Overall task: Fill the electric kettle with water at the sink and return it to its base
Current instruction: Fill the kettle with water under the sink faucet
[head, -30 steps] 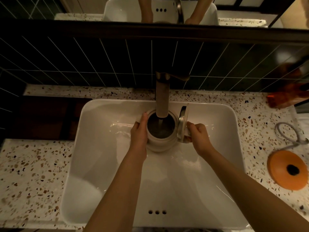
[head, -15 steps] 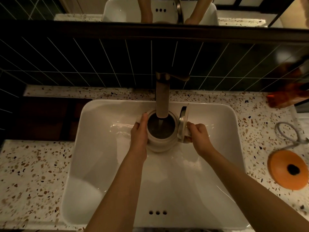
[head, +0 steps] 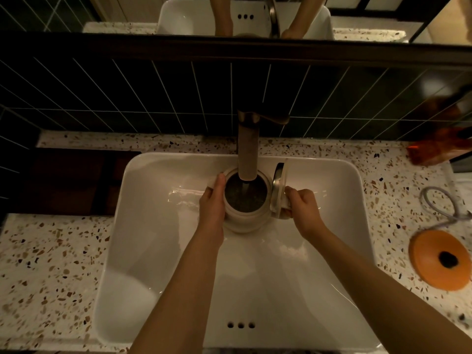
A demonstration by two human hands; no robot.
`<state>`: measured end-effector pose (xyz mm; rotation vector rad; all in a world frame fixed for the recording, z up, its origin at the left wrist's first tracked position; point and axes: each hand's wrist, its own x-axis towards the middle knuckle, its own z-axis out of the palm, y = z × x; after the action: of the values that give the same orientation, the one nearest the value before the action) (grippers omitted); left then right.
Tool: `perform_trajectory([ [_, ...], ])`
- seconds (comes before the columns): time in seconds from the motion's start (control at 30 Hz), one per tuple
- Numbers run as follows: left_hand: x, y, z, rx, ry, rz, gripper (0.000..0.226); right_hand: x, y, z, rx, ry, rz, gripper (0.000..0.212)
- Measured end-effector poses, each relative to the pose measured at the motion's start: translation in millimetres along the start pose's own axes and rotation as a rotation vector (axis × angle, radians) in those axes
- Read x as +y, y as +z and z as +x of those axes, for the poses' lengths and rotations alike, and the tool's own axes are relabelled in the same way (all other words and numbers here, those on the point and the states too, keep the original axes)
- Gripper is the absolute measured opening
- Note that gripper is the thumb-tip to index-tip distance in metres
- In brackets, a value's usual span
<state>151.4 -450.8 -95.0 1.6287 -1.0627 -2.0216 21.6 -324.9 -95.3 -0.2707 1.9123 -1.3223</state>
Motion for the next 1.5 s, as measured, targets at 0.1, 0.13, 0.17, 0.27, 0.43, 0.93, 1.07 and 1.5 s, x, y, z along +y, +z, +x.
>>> perform_trajectory([
  [0.1, 0, 0, 0, -0.003, 0.003, 0.011, 0.054, -1, 0, -1, 0.005, -0.014, -0.013, 0.049],
  [0.13, 0, 0, 0, -0.004, 0.006, 0.012, 0.054, -1, 0, 0, -0.001, -0.020, -0.015, 0.049],
  [0.17, 0, 0, 0, -0.004, 0.006, 0.010, 0.054, -1, 0, 0, -0.001, -0.022, -0.009, 0.049],
  [0.27, 1, 1, 0, 0.011, 0.011, 0.021, 0.055, -2, 1, 1, 0.008, -0.022, -0.006, 0.050],
  [0.43, 3, 2, -3, 0.033, 0.007, 0.022, 0.055, -1, 1, 3, 0.019, -0.018, 0.003, 0.048],
  [0.93, 3, 4, -4, 0.069, -0.011, -0.096, 0.041, -3, 3, 4, 0.077, -0.102, 0.074, 0.041],
  [1.07, 2, 7, -6, 0.093, -0.019, -0.095, 0.035, -4, 1, 4, 0.054, -0.104, 0.085, 0.043],
  [1.5, 5, 6, -12, 0.081, 0.053, 0.022, 0.018, -14, 2, -1, 0.081, -0.092, 0.096, 0.051],
])
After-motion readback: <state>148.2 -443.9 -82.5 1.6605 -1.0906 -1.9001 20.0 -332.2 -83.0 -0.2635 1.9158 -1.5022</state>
